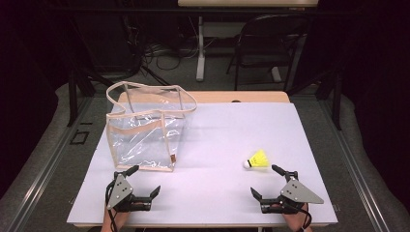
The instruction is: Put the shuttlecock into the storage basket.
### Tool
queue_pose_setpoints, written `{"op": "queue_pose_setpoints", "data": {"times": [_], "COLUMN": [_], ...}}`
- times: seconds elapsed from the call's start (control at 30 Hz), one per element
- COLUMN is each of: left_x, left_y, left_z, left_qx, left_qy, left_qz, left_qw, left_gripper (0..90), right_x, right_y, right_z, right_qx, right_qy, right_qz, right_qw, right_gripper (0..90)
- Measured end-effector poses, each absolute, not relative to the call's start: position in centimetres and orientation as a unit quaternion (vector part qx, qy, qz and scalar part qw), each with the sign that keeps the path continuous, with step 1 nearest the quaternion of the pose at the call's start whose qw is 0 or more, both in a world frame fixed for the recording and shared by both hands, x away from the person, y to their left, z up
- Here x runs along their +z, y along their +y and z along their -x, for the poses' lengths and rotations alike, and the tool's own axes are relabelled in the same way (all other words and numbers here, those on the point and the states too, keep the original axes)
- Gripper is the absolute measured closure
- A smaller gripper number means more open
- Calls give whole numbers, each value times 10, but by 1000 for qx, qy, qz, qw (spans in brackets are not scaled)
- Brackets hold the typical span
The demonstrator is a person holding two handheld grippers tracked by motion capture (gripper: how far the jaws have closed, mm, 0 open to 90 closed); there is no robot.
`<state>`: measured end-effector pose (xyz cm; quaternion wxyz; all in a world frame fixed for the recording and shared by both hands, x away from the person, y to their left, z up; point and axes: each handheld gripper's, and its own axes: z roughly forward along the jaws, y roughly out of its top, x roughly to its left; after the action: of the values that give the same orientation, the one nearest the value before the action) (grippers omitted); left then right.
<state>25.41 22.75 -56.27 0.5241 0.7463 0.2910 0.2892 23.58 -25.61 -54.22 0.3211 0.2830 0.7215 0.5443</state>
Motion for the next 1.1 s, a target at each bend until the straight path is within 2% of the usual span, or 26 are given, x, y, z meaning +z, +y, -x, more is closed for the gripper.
{"op": "queue_pose_setpoints", "data": {"times": [0.4, 1.1], "left_x": [-560, -555], "left_y": [223, 184], "left_z": [-259, -272], "left_qx": [280, 243], "left_qy": [286, 242], "left_qz": [-750, -784], "left_qw": [526, 517], "left_gripper": [0, 0], "right_x": [-543, -542], "right_y": [-257, -256], "right_z": [-236, -235], "right_qx": [541, 541], "right_qy": [722, 723], "right_qz": [-284, -282], "right_qw": [323, 323], "right_gripper": [12, 16]}}
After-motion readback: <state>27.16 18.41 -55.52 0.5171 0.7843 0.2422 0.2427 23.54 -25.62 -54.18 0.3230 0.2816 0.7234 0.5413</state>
